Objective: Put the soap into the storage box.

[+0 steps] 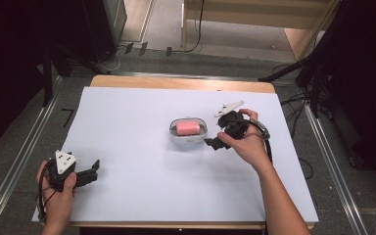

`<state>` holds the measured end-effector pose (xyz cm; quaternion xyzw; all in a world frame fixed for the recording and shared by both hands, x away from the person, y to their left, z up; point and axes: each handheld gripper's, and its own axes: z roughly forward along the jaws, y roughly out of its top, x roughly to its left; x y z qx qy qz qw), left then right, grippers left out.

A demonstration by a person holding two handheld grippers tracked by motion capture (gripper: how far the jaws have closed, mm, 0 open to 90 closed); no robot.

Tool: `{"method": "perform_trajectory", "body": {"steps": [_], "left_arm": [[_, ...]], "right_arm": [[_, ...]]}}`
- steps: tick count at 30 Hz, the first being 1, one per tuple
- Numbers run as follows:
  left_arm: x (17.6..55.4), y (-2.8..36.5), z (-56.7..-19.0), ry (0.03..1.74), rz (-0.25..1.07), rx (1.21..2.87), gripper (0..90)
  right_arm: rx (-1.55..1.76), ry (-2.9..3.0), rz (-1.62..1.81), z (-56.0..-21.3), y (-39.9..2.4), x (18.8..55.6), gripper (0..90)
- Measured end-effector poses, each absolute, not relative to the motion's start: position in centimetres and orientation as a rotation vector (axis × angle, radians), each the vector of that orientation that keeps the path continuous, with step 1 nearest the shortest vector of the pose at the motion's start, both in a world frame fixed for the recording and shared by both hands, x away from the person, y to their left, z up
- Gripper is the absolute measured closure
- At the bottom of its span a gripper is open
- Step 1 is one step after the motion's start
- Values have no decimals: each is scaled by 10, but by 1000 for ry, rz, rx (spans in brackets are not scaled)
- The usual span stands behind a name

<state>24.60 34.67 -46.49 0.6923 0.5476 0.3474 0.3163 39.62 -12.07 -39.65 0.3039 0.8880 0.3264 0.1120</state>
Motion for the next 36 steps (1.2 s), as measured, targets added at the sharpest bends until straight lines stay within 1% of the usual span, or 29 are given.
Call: {"method": "perform_trajectory", "body": {"steps": [19,36], "left_arm": [[246,346,-465,1442,920,1828,68],[246,346,-465,1441,923,1831,68]], "right_arm": [[1013,2540,984,-429,-161,372,0],[1121,2466,1013,-451,-194,350,0]]}}
